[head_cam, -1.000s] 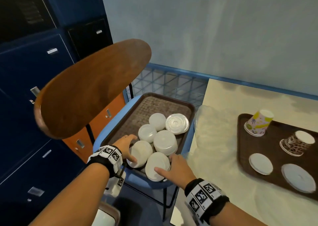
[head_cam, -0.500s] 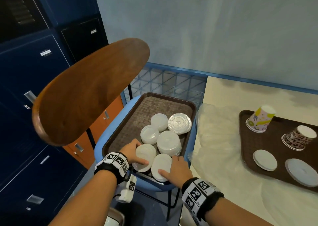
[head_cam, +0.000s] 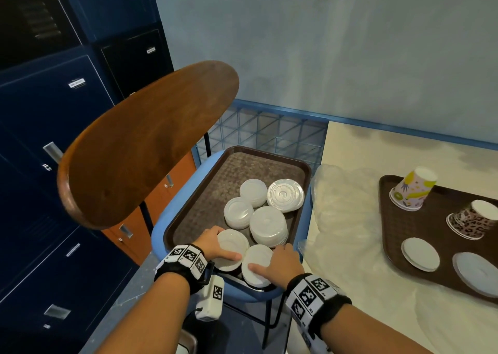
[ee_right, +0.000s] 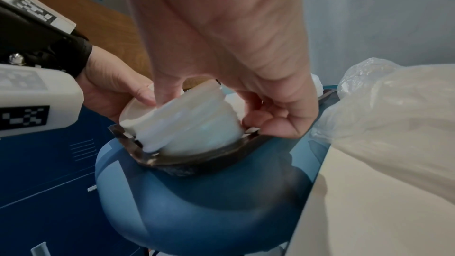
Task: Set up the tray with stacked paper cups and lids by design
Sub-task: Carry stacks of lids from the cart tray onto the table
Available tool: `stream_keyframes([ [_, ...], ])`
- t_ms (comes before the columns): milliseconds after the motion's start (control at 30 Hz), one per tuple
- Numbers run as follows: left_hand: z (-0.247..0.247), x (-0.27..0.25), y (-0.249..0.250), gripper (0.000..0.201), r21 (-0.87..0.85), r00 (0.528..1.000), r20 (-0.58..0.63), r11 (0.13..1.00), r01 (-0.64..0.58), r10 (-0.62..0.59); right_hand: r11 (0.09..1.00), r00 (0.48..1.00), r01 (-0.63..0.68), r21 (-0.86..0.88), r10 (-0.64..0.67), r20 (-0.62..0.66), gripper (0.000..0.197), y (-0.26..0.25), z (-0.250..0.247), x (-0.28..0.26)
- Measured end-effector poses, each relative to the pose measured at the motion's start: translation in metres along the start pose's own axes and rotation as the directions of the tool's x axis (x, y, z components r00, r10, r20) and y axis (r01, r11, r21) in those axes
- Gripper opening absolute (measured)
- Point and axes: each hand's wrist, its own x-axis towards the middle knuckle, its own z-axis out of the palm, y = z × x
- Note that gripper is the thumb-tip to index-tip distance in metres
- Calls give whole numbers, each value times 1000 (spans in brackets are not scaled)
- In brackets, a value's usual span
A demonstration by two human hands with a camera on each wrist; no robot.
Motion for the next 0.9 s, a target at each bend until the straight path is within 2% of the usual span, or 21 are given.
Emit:
stream_keyframes([
  [167, 0, 0, -1, 63, -130, 1000, 16, 991, -8, 10, 996, 1000, 27, 81, -27, 2, 98, 2, -1, -1],
  [367, -1, -9, -4, 52, -209, 998, 30, 977, -54, 62, 924, 989, 131, 358, -148, 19, 70, 10, -16, -8],
  [433, -6, -15, -1, 49, -258, 996, 31, 963, -73, 84, 873, 984, 150, 463, -179, 19, 62, 16, -21, -10],
  [600, -17, -32, 24, 87, -410, 975, 75, 898, -159, 207, 700, 976, 171, 693, -215, -24, 47, 40, -40, -20],
  [667, -14, -33, 40, 93, -460, 964, 96, 870, -177, 247, 645, 973, 179, 743, -227, -37, 45, 53, -51, -26],
  [833, 12, -42, 99, 90, -546, 946, 132, 818, -180, 297, 510, 973, 194, 838, -206, -100, 41, 101, -81, -45],
  [900, 31, -46, 130, 77, -532, 933, 152, 823, -201, 326, 468, 977, 192, 863, -174, -123, 39, 129, -94, -55],
])
